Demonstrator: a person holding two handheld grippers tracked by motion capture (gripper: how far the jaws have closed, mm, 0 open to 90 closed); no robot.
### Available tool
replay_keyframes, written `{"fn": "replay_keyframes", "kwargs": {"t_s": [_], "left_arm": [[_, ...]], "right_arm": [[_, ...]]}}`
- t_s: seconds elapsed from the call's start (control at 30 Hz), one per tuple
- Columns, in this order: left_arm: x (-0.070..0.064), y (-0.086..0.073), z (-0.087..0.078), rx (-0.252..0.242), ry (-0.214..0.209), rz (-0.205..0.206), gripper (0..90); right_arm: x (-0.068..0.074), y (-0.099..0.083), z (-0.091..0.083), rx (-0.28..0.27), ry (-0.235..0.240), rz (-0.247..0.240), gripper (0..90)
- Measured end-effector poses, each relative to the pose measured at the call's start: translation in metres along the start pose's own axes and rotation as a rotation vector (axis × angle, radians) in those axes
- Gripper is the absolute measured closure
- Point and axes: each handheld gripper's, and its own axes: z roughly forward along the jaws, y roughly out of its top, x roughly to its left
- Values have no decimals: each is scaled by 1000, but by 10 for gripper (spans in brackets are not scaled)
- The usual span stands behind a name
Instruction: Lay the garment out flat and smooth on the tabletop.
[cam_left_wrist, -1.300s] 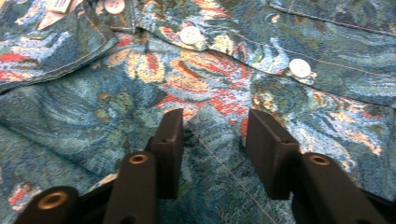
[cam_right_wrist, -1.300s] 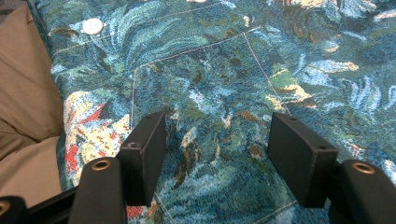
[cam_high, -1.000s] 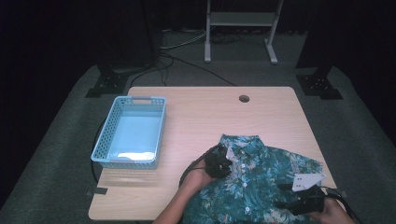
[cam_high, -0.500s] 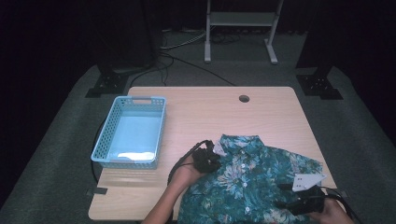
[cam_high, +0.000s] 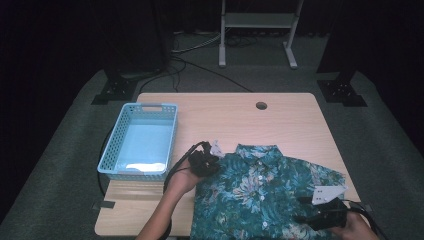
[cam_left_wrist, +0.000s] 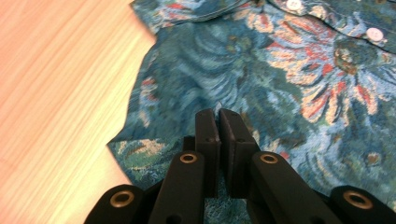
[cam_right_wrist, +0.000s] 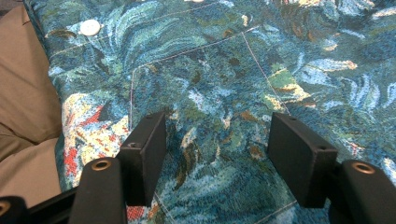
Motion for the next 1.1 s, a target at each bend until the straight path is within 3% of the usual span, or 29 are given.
{"fn": "replay_keyframes", "kwargs": {"t_s": [0.43,0.7,1.1], "left_arm": [[15,-22,-22,2,61,-45,859],[22,-35,-39,-9,110,-88,764],[16,-39,-31,-19,85,-101,602]], "right_arm": [[0,3,0,20,2,-2,370],[0,4,0,30,3,-2,370],[-1,4,1,20,1,2,366]]}}
